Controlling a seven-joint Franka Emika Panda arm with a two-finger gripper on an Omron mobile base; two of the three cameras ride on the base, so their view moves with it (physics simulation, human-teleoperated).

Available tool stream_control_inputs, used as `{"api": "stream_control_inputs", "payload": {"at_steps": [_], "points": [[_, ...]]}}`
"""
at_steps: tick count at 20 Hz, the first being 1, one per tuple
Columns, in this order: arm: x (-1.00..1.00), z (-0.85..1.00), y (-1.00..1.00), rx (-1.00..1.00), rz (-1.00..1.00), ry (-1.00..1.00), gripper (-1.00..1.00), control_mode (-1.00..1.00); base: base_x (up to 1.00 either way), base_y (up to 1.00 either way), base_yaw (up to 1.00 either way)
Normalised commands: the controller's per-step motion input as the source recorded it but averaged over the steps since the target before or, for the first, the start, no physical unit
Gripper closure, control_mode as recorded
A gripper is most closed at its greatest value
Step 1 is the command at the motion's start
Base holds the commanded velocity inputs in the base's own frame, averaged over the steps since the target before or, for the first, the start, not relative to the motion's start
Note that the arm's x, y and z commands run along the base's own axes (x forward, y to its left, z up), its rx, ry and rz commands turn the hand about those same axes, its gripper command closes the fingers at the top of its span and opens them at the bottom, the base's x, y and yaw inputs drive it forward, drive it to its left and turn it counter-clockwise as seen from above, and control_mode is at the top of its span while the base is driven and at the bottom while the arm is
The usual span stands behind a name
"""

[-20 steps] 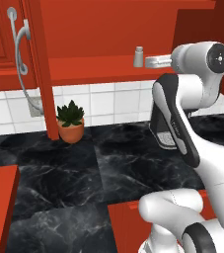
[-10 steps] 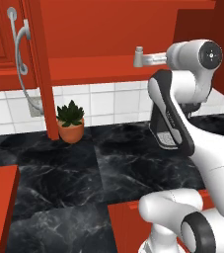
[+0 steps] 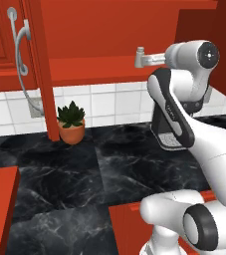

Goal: Retrieve the shaker from the cabinet and place it next the steak on a plate on the dining table.

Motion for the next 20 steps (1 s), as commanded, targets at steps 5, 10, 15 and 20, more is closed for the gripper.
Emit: {"api": "stream_control_inputs", "payload": {"at_steps": [5,10,15,20], "points": [[0.33,-0.04,-0.06,0.00,0.04,0.00,-1.00,-1.00,0.00,0.00,0.00],[0.34,0.00,-0.09,0.00,0.04,0.00,-1.00,-1.00,0.00,0.00,0.00],[0.25,-0.01,-0.03,0.00,0.02,0.00,-1.00,-1.00,0.00,0.00,0.00],[0.23,-0.12,0.00,0.00,0.00,0.00,-1.00,-1.00,0.00,0.00,0.00]]}}
